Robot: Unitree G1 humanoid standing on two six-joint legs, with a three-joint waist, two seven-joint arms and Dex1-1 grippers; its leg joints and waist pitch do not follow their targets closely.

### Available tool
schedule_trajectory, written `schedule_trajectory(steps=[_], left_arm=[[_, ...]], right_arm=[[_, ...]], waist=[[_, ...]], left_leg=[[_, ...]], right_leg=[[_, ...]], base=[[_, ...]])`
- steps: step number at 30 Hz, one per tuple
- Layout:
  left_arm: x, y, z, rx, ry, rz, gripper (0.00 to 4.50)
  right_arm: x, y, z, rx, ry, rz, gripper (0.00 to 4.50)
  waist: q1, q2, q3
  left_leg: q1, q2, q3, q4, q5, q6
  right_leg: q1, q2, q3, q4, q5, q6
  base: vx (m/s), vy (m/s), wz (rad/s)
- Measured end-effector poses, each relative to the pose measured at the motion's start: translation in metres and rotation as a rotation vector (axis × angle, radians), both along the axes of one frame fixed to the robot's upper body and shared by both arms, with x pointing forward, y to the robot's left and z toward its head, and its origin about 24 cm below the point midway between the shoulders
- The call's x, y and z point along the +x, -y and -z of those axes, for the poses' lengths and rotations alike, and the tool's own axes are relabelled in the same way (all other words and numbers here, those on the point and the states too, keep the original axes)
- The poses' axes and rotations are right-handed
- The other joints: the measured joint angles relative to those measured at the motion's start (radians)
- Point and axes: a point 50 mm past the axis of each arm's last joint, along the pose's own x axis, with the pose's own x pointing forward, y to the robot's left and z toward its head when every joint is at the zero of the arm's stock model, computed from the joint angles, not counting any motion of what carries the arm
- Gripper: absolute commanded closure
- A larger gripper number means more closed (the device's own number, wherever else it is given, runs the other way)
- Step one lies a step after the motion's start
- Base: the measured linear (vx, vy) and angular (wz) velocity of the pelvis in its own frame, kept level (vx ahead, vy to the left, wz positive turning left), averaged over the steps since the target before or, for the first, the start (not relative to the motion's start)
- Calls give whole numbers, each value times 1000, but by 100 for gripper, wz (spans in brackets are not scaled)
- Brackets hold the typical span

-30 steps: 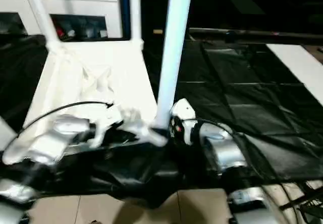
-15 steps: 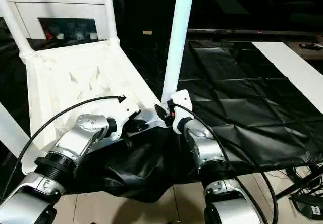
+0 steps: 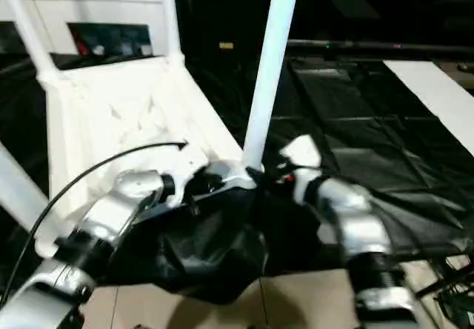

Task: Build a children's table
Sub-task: Rotate leg to tighten

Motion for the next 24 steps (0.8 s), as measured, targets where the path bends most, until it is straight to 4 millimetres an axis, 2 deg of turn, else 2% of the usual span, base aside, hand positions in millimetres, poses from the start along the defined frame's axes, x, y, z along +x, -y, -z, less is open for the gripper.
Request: schedule_trajectory(steps=[2,5,10,12,14,15,19,22,24], left_arm=[[-6,-2,-7,-60,27,1,350],[-25,-15,-13,-154,37,2,326],[-55,-24,-18,-232,5,15,288],[-73,-33,-17,-250,-35,24,275],[-98,-46,-14,-263,-115,35,268],[-109,-53,-13,-268,-154,32,249],[-136,-72,-16,-245,-234,30,223],[-149,-85,-14,-216,-270,-12,191],[-163,-100,-15,-191,-301,-66,184]], right_arm=[[-7,6,-2,2,-20,-38,139],[-20,14,0,2,-76,-104,139],[-22,-5,7,30,-107,-166,139],[-20,-17,6,44,-112,-200,139],[-19,-24,6,48,-126,-229,139],[-16,-28,4,52,-130,-239,139],[-3,-48,-2,72,-103,-266,139],[5,-51,1,55,-90,-215,139],[17,-61,2,52,-75,-147,139]], waist=[[2,1,-1],[-1,-1,-1],[1,-9,1],[-4,-16,2],[-5,-30,3],[-3,-37,4],[-3,-55,11],[3,-64,12],[-7,-70,15]], left_leg=[[-2,2,0,0,0,0],[-4,8,0,0,-1,1],[-3,15,4,-1,-1,1],[-4,15,6,0,-1,-1],[-2,16,6,1,-4,-6],[0,16,6,1,-4,-6],[-1,16,4,1,-4,-7],[-2,15,3,1,-4,-8],[-2,14,4,2,-3,-8]], right_leg=[[-1,3,-1,0,1,-2],[-2,9,2,-1,-4,-1],[-7,14,1,2,-7,-4],[-10,14,3,8,-8,-4],[-11,14,5,17,-14,-3],[-13,14,4,17,-16,-1],[-13,14,4,18,-15,-2],[-11,14,7,16,-15,-1],[-12,15,11,17,-15,-1]], base=[[27,-7,0],[55,-11,-4],[0,0,0],[0,0,0],[0,0,0],[0,0,0],[0,0,0],[0,0,0],[0,0,0]])
